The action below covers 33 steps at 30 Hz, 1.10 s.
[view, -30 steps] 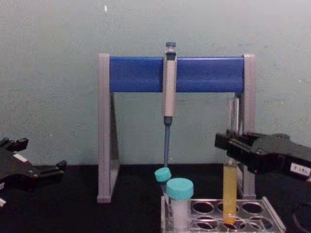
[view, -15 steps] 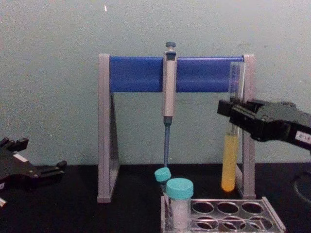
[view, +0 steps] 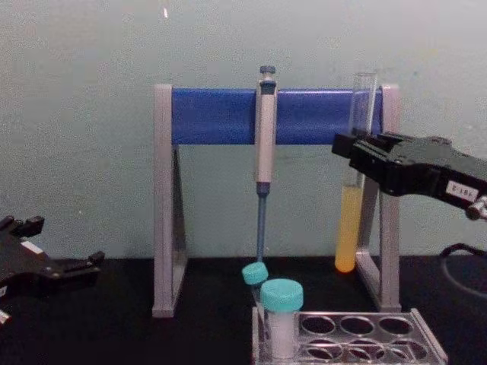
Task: Pick up the test tube from the test tube rack, shake it, then place it back into the test tube rack.
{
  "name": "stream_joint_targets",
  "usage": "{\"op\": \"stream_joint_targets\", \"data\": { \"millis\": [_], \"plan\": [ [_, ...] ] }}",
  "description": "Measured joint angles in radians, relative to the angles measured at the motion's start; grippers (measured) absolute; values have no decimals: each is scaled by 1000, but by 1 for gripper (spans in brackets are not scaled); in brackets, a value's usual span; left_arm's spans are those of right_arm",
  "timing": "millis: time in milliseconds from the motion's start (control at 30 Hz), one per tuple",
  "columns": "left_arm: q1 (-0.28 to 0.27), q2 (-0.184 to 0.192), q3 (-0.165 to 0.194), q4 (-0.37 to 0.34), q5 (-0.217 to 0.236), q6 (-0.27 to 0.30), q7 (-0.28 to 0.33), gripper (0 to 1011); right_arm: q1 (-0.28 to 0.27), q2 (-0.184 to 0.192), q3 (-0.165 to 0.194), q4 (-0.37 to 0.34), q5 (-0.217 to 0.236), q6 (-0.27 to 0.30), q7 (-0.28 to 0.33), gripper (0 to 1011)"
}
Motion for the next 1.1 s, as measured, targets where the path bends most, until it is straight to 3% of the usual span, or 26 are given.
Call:
{"op": "stream_joint_targets", "data": {
  "millis": [1100],
  "plan": [
    [0,0,0,0,0,0,0,1010,26,-19,-4,36,-4,4,4,229]
  ]
}}
